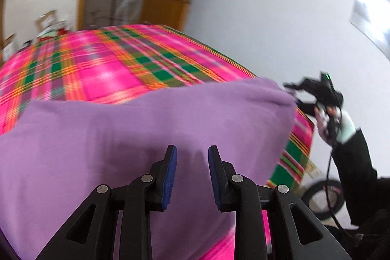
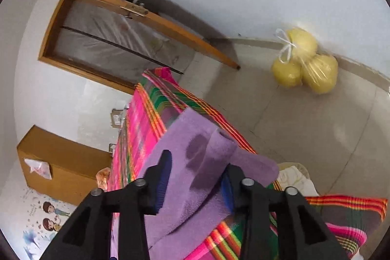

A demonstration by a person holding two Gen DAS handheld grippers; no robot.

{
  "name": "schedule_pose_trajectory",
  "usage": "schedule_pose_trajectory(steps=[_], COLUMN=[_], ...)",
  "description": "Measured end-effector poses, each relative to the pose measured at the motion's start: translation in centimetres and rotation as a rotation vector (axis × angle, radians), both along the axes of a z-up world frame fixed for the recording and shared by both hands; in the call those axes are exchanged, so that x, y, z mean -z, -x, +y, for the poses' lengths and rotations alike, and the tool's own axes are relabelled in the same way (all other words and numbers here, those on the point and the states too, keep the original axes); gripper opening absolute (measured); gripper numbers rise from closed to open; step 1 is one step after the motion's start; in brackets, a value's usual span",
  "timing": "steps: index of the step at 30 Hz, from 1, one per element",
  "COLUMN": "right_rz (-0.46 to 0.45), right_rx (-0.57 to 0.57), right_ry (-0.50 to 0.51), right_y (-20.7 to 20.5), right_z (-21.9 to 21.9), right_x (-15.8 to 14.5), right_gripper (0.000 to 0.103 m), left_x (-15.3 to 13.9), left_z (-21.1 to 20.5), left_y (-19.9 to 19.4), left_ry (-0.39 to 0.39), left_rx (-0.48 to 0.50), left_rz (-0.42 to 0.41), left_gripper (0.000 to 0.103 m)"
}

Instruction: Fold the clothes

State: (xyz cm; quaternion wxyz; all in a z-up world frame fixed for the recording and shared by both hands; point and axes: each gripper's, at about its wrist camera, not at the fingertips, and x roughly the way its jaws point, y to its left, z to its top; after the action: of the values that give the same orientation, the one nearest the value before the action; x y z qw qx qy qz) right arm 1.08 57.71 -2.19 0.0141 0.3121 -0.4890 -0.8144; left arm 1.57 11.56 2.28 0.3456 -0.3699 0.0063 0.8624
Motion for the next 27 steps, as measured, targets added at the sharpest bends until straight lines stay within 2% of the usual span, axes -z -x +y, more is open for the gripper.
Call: schedule_pose_trajectory(steps=[2,5,7,10,20,23,24,25,27], right_rz=[0.033,0.080,0.107,0.139,0.190,0.205,0.206,0.207,0.208], right_rx=[-0.005,-0.009,-0.015,-0.027,-0.051,-0.058,-0.060,-0.061,-0.062], right_ry=[-0.015,-0.028,-0.037,-0.050,-0.057,-0.065,-0.067,-0.069,-0.069], right_y=[-0.2,0.1,0.3,0.7,1.6,1.5,1.6,1.7,1.6], right_z=[0.0,0.1,0.2,0.0,-0.5,-0.8,-0.9,-1.0,-1.0], right_x=[-1.0,-2.7,-3.8,-5.4,-8.0,-8.7,-8.9,-9.0,-9.2], right_gripper=[0.006,0.004,0.003,0.003,0.003,0.003,0.003,0.003,0.003], left_x=[0.2,0.5,0.8,1.1,1.9,1.8,1.7,1.7,1.3], left_z=[1.5,3.1,3.9,5.2,7.5,7.5,7.6,7.6,7.0], left_y=[-0.5,-1.0,-1.4,-1.9,-2.7,-2.6,-2.6,-2.5,-2.3], left_ry=[0.019,0.042,0.058,0.090,0.240,0.248,0.249,0.250,0.213], left_rx=[0.045,0.094,0.120,0.147,0.142,0.135,0.132,0.130,0.121], left_rz=[0.007,0.016,0.021,0.032,0.086,0.099,0.103,0.106,0.099], left_gripper=[0.029,0.037,0.046,0.046,0.045,0.025,0.010,0.006,0.004])
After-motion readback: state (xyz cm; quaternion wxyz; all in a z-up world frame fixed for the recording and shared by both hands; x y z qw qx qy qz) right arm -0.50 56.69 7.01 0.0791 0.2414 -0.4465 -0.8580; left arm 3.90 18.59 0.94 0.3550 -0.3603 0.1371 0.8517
